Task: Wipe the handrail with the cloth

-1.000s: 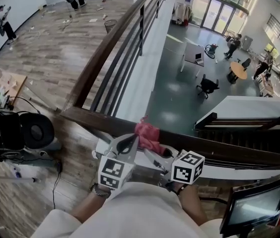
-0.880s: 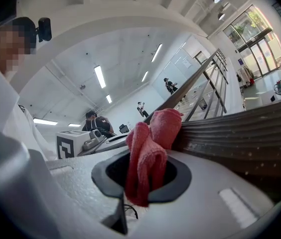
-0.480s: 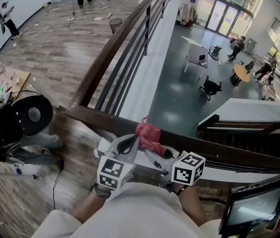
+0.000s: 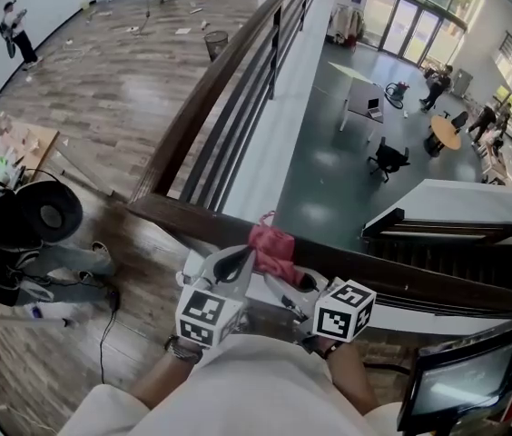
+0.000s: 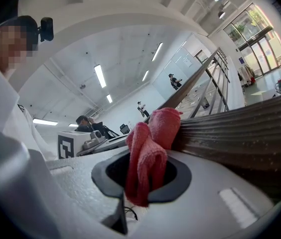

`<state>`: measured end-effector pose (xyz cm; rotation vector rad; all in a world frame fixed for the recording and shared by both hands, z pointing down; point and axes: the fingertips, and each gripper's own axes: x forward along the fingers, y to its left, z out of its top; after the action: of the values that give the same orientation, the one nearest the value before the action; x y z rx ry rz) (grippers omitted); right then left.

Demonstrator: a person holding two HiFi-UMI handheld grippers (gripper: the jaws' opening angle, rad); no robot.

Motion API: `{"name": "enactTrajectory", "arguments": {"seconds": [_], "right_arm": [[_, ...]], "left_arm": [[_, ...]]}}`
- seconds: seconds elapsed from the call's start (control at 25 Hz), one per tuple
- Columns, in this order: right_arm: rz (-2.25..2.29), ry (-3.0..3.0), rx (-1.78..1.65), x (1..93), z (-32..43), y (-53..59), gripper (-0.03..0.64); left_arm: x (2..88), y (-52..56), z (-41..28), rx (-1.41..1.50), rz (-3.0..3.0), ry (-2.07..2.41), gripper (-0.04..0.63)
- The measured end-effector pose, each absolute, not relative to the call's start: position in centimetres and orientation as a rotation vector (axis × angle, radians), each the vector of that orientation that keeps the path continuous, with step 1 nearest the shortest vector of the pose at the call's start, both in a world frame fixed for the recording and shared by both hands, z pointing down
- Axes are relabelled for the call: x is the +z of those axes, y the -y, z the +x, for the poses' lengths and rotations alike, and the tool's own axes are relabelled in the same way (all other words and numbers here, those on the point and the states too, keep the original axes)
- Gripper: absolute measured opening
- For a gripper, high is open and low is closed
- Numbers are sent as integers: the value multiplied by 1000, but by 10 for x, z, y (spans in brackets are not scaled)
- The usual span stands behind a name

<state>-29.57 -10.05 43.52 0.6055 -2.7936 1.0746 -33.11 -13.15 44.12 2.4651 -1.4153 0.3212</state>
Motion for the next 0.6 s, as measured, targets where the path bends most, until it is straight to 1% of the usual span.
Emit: {"name": "enactTrajectory", "arguments": {"seconds": [0.6], "right_arm": [[610, 2788, 1067, 436, -314, 100, 61]], "left_arm": [[439, 130, -349, 319, 2430, 1466, 5]]}}
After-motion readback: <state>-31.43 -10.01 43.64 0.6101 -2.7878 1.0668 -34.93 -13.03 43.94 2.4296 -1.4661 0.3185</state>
